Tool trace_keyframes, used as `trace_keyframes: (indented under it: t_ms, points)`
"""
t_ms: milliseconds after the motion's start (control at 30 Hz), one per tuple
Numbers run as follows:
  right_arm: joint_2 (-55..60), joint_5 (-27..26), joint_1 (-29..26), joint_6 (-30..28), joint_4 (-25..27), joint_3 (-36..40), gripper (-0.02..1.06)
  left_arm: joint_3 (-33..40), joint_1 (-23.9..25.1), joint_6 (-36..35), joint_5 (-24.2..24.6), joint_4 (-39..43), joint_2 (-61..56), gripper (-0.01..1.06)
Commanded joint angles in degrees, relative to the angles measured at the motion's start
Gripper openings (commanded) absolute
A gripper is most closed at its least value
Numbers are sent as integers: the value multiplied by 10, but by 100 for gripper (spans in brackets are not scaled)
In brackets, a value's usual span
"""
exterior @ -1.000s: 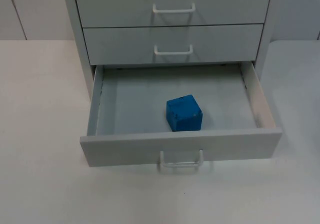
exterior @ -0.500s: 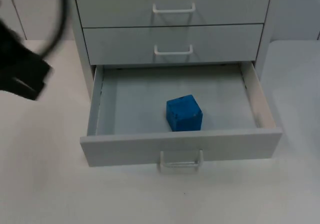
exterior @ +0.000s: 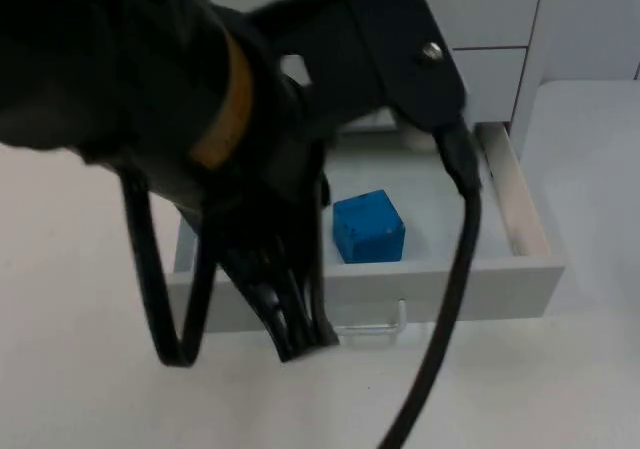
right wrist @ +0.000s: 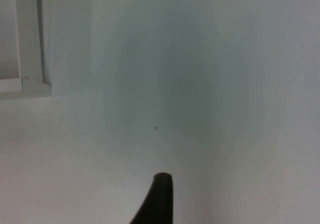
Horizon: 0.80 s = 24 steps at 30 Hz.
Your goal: Open the drawer with the left hand, place the block into the drawer with the right hand, then close the drawer with the left hand.
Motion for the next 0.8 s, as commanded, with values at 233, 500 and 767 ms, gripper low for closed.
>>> trace_keyframes:
  t_ms: [233, 500, 767]
  points:
    - [-3, -11, -3, 5, -4, 1, 78, 3, -7, -27, -68, 85, 56, 0]
    - [-3, -16, -3, 5, -6, 1, 78, 32, -7, -155, -76, 224, 112, 0]
    - [-3, -22, -3, 5, -6, 1, 78, 32, -7, -271, -77, 339, 182, 0]
